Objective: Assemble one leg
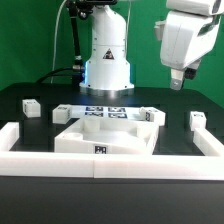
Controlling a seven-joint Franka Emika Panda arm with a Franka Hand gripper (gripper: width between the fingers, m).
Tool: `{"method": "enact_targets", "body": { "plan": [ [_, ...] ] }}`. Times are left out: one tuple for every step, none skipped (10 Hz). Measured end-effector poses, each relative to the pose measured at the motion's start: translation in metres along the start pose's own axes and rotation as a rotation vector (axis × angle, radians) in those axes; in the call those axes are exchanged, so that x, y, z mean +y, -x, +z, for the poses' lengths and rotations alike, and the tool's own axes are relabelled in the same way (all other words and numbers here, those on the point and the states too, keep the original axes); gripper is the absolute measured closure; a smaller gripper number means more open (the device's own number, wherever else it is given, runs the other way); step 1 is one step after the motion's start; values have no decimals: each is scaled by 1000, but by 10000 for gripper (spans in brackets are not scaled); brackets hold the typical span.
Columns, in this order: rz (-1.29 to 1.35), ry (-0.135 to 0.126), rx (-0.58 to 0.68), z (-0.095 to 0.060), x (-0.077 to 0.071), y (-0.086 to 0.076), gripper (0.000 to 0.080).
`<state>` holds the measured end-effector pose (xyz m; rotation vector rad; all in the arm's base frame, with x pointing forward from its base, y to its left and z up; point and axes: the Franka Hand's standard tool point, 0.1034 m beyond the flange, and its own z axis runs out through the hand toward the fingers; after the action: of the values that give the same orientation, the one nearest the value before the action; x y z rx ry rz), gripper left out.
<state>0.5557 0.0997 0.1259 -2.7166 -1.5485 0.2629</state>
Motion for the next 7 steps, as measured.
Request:
{"method": "enact_targets", "body": {
  "plan": [
    [0, 0, 0, 0, 0, 0, 150],
    [0, 0, 0, 0, 0, 0, 150],
    [0, 0, 0, 0, 0, 0, 150],
    [1, 0, 0, 0, 0, 0, 150],
    [1, 0, 0, 0, 0, 0, 150],
    [1, 0, 1, 0, 0, 0, 150],
    [1, 0, 1, 0, 0, 0, 150]
  ]
}}
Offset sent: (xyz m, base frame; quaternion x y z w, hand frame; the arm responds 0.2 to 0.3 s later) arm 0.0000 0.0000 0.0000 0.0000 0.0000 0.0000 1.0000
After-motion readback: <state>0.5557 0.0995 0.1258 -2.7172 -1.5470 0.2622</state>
